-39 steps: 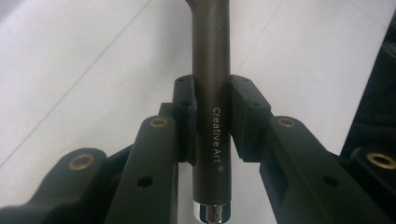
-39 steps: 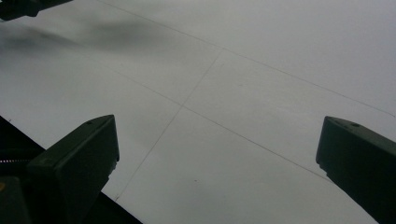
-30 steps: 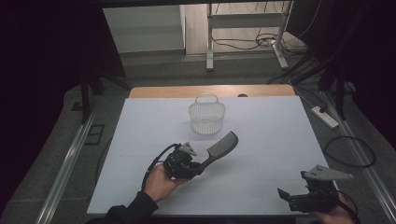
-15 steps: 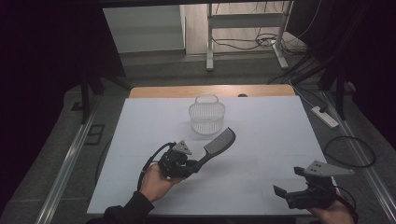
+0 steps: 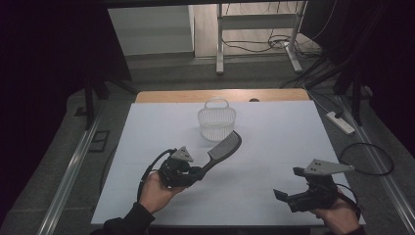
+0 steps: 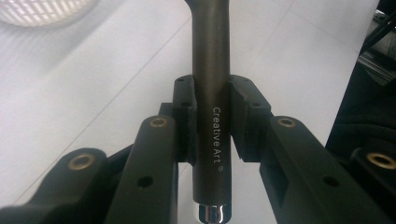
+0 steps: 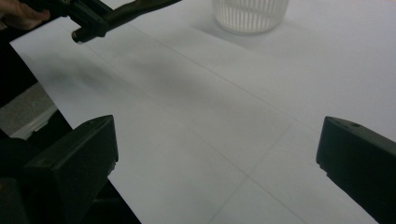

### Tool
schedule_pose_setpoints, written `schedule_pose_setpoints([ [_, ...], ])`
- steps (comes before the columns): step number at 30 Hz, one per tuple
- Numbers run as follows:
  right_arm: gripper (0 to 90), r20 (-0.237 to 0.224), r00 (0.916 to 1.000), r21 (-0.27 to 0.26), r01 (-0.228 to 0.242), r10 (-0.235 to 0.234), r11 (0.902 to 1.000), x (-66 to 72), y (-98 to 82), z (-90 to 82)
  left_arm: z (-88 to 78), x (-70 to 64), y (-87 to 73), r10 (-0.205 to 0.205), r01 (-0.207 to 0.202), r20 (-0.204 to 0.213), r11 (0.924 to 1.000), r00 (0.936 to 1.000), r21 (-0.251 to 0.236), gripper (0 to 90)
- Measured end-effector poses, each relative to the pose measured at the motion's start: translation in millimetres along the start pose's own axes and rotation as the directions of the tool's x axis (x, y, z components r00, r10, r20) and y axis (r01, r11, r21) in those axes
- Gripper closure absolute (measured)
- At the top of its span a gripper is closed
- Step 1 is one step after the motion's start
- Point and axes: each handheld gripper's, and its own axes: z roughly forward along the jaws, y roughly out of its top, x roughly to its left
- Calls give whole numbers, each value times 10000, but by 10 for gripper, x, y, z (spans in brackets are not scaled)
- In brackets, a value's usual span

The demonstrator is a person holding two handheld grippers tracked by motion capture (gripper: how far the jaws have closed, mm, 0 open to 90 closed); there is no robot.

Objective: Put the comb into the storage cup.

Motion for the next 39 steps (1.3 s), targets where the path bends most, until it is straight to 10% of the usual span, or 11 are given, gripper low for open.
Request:
schedule_pose_setpoints([
  [39, 0, -1664, 9859, 54, -176, 182, 9998, 163, 763, 588, -261, -139, -248, -266, 259, -71, 9963, 9996, -818, 728],
])
